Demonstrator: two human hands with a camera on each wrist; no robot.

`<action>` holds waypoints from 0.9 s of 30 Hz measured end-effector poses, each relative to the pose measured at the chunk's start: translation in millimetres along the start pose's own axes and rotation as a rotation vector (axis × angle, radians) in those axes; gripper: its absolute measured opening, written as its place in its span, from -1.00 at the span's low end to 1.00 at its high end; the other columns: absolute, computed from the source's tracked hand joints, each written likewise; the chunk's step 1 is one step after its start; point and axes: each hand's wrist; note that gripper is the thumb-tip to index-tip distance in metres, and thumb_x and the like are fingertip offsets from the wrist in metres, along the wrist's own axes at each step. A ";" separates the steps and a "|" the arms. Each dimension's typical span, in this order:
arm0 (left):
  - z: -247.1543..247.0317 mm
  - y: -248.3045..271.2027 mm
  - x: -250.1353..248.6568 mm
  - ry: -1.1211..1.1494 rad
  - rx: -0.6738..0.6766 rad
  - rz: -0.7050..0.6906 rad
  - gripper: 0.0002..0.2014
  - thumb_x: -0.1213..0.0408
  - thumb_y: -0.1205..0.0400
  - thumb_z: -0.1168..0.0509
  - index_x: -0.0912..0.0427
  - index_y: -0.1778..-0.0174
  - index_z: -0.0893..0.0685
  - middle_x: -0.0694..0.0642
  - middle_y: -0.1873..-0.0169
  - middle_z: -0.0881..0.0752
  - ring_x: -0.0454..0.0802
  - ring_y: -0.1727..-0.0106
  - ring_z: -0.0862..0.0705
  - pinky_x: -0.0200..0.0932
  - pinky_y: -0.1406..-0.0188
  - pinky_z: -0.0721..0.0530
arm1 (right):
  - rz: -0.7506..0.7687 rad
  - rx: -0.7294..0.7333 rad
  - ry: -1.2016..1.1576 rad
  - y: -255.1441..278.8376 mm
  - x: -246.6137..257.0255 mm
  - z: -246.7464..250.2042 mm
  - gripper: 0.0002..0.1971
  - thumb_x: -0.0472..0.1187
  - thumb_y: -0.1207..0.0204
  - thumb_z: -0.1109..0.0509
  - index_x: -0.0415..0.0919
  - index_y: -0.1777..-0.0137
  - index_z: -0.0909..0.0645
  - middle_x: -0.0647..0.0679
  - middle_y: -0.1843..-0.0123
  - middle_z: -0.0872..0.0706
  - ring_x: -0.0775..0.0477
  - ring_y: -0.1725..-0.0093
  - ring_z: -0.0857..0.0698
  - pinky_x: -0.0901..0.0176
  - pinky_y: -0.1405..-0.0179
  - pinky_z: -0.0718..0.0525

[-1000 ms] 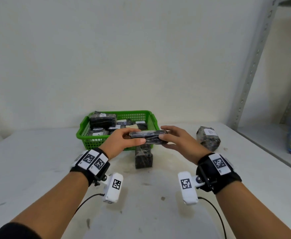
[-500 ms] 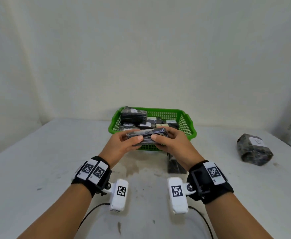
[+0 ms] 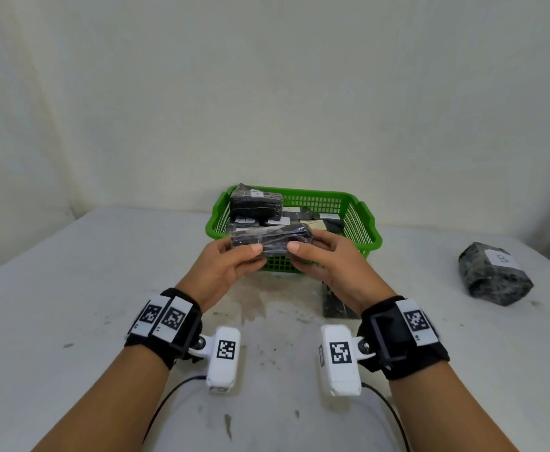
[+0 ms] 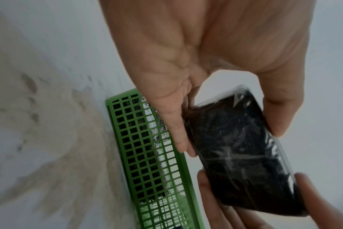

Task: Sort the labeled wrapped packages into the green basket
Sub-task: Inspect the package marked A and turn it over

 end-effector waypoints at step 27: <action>-10.1 15.5 -9.4 -0.053 0.028 -0.024 -0.32 0.25 -0.37 -0.53 0.49 -0.39 -0.57 0.40 -0.31 -0.68 0.22 -0.30 -0.71 -0.08 -0.18 -0.76 | 0.097 0.014 0.081 13.6 -4.5 1.8 -0.21 -0.17 -0.16 -0.83 -0.21 -0.43 -0.64 -0.15 -0.34 -0.83 -0.13 -0.32 -0.83 -0.11 -0.42 -0.74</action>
Point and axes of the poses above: each hand's wrist, its own y-axis away from the middle knuckle, its own z-axis out of the back of the hand, x = y × z
